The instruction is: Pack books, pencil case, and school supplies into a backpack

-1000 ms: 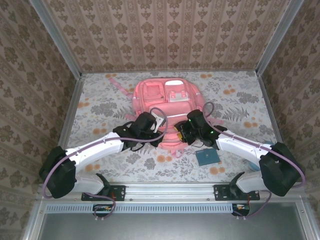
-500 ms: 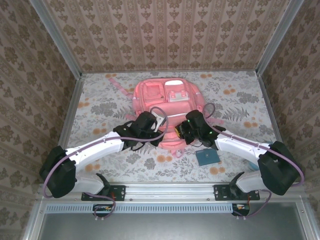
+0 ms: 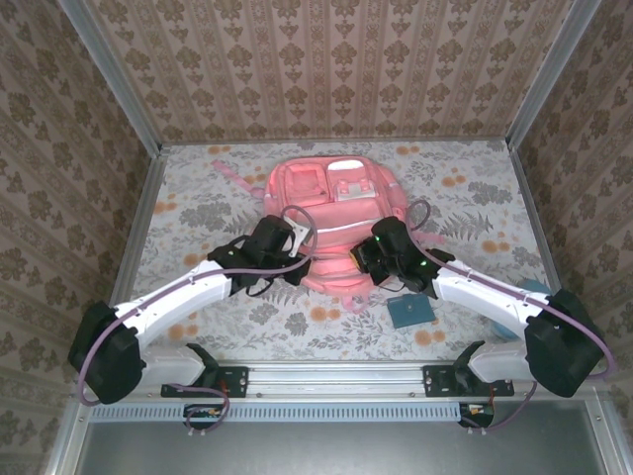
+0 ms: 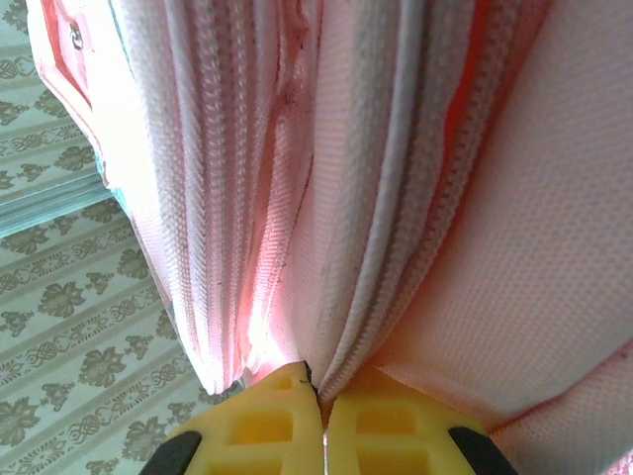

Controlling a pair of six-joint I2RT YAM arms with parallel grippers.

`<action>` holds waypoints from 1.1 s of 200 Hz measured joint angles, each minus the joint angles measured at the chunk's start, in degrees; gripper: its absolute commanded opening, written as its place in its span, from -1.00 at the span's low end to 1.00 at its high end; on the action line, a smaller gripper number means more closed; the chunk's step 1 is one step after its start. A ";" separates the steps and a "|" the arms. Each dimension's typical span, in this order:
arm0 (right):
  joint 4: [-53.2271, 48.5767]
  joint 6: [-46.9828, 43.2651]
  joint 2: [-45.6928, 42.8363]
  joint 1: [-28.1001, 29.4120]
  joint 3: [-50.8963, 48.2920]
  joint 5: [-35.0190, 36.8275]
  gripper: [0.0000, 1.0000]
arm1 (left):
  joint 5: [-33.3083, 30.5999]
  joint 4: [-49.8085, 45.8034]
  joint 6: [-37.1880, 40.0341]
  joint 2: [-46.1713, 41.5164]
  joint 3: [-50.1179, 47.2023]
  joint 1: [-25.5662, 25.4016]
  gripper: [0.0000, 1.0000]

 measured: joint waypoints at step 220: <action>0.09 -12.96 10.60 -1.20 7.76 -9.79 -0.89 | -8.15 3.23 -3.19 1.09 -3.43 16.22 -1.00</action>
